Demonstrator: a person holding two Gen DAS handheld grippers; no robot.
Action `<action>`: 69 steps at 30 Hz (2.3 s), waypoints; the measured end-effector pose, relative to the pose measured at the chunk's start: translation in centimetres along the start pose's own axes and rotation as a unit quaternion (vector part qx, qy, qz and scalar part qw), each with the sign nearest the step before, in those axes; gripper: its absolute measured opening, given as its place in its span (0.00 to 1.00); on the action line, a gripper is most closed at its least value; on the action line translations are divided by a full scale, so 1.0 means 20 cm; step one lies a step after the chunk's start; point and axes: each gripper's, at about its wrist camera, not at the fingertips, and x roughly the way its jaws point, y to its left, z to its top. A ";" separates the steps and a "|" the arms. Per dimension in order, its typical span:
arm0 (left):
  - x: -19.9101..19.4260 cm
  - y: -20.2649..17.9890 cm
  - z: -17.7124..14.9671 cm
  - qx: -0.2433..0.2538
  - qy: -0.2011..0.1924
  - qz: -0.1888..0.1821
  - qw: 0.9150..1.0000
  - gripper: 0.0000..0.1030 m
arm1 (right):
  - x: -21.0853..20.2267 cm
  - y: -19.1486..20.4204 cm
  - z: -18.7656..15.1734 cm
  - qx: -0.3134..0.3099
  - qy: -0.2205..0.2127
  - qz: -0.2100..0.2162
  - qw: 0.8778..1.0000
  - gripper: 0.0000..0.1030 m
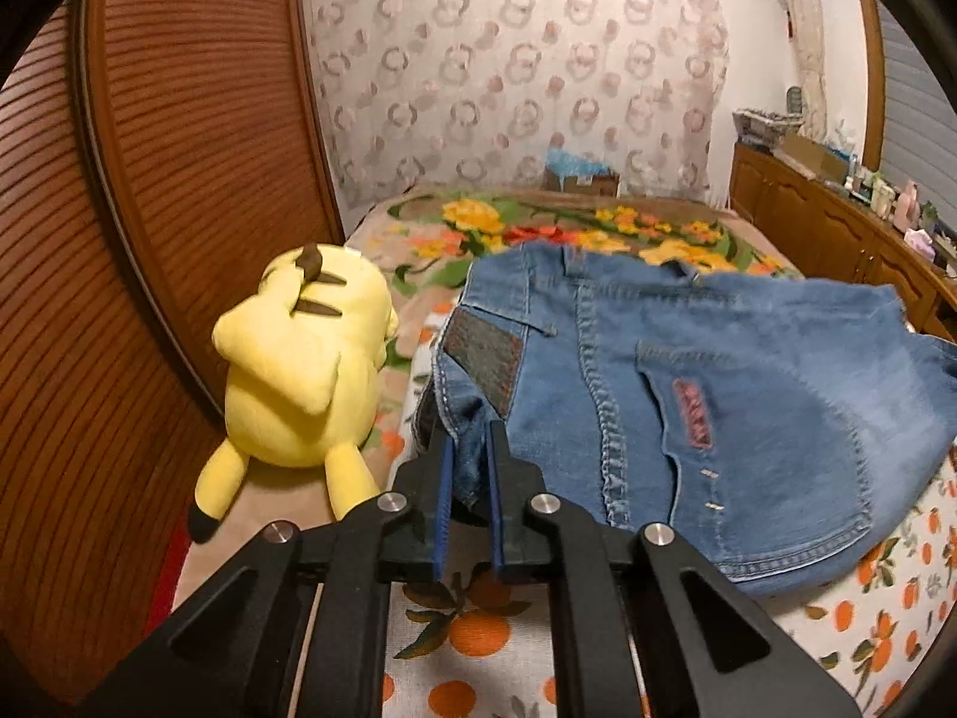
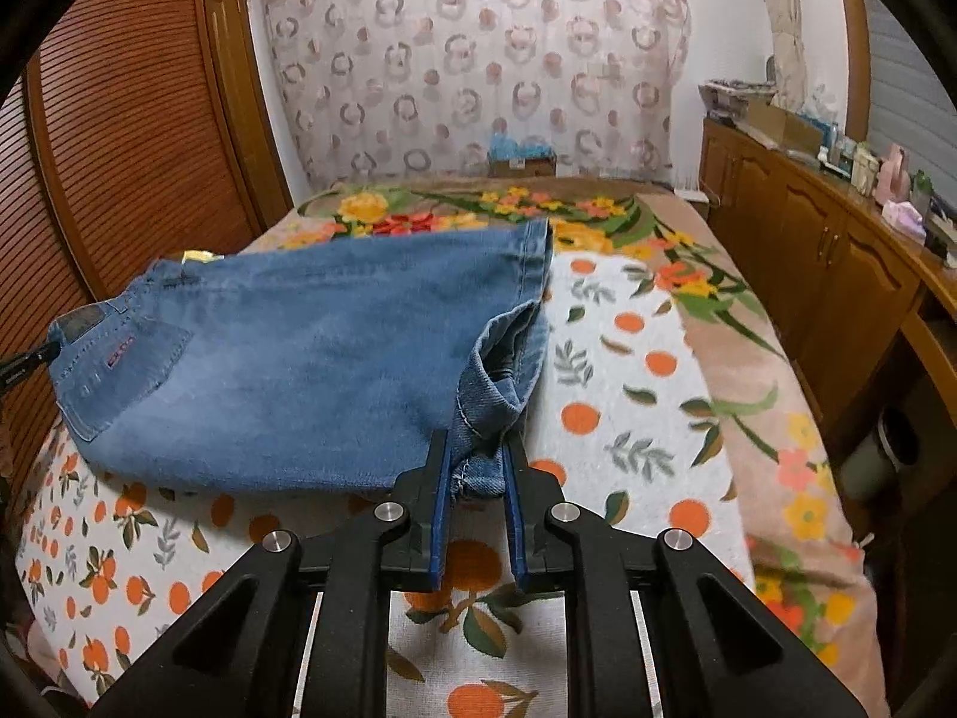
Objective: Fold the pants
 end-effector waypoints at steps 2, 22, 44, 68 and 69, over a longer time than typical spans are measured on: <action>-0.05 -0.01 0.01 -0.001 -0.009 -0.002 1.000 0.11 | -0.03 -0.01 0.01 -0.001 -0.009 0.000 1.000 0.15; -0.50 -0.24 -0.14 0.020 -0.051 -0.058 0.997 0.10 | -0.41 -0.10 -0.15 -0.002 -0.062 -0.025 0.998 0.15; -0.73 -0.34 -0.48 0.011 -0.004 -0.108 0.994 0.10 | -0.54 -0.09 -0.36 0.021 -0.050 -0.042 0.998 0.15; -0.65 -0.40 -0.47 0.034 0.012 -0.129 0.991 0.76 | -0.45 -0.16 -0.42 0.052 -0.023 -0.033 0.998 0.25; -0.64 -0.42 -0.47 0.038 0.012 -0.132 0.990 0.76 | -0.46 -0.16 -0.43 0.052 -0.025 -0.030 0.998 0.26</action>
